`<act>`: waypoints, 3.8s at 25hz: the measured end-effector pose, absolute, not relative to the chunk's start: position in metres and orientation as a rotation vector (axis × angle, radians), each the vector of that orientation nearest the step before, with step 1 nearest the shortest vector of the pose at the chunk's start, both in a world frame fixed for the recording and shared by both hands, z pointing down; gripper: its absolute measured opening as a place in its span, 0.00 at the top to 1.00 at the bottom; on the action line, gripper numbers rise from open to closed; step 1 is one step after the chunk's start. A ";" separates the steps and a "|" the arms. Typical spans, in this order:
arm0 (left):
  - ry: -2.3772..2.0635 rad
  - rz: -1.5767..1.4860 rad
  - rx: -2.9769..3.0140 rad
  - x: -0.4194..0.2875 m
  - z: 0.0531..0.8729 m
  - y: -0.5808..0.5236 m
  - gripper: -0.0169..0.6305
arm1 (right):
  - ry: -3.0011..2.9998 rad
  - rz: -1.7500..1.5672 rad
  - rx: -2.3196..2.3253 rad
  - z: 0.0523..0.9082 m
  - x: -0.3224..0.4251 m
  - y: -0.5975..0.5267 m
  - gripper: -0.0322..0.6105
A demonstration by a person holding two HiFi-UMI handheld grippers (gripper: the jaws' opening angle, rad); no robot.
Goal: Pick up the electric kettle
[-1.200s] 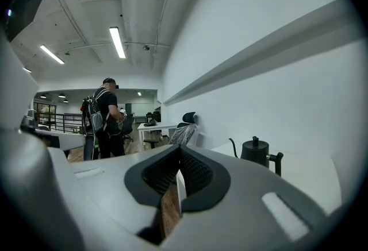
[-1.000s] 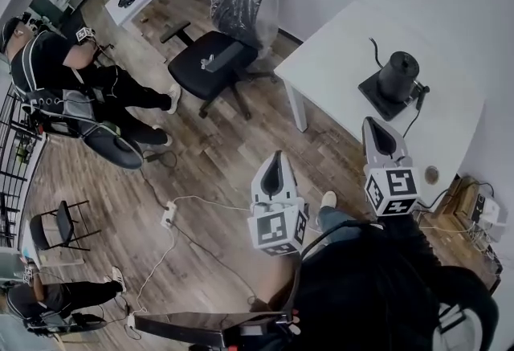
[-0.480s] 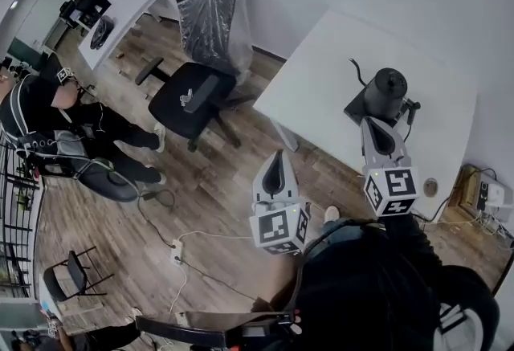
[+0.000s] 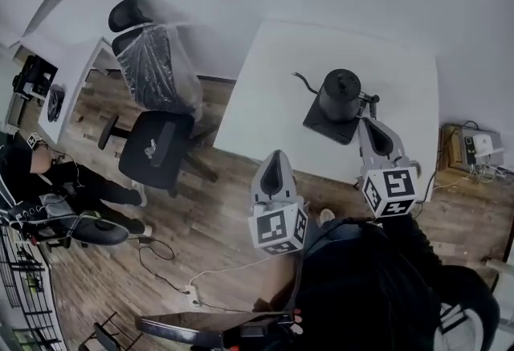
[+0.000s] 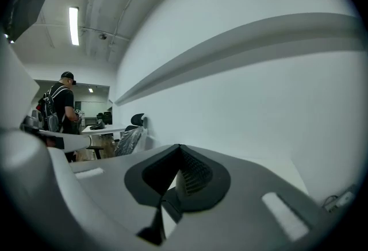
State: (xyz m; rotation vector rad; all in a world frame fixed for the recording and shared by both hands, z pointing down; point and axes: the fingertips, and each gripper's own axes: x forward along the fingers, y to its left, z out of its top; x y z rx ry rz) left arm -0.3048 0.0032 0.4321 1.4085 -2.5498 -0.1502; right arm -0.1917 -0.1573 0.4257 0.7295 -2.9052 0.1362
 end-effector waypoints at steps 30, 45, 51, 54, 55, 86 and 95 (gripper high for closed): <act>-1.982 0.031 2.144 -0.392 0.426 -0.188 0.97 | -2.451 0.205 1.748 0.428 -0.162 -0.237 0.95; -2.095 -0.061 2.106 -0.393 0.435 -0.198 0.97 | -2.481 0.189 1.607 0.448 -0.167 -0.248 0.95; -2.127 -0.079 2.009 -0.403 0.451 -0.196 0.97 | -2.526 0.160 1.537 0.458 -0.173 -0.253 0.95; -2.116 -0.096 1.961 -0.402 0.464 -0.195 0.97 | -2.540 0.174 1.479 0.465 -0.173 -0.254 0.94; -2.118 -0.102 1.944 -0.403 0.468 -0.194 0.97 | -2.542 0.177 1.465 0.467 -0.172 -0.255 0.94; -1.887 -0.201 1.658 -0.412 0.556 -0.238 0.65 | -2.344 0.139 0.996 0.587 -0.196 -0.288 0.67; -1.865 -0.179 1.660 -0.411 0.563 -0.247 0.65 | -2.315 0.122 0.972 0.596 -0.207 -0.300 0.67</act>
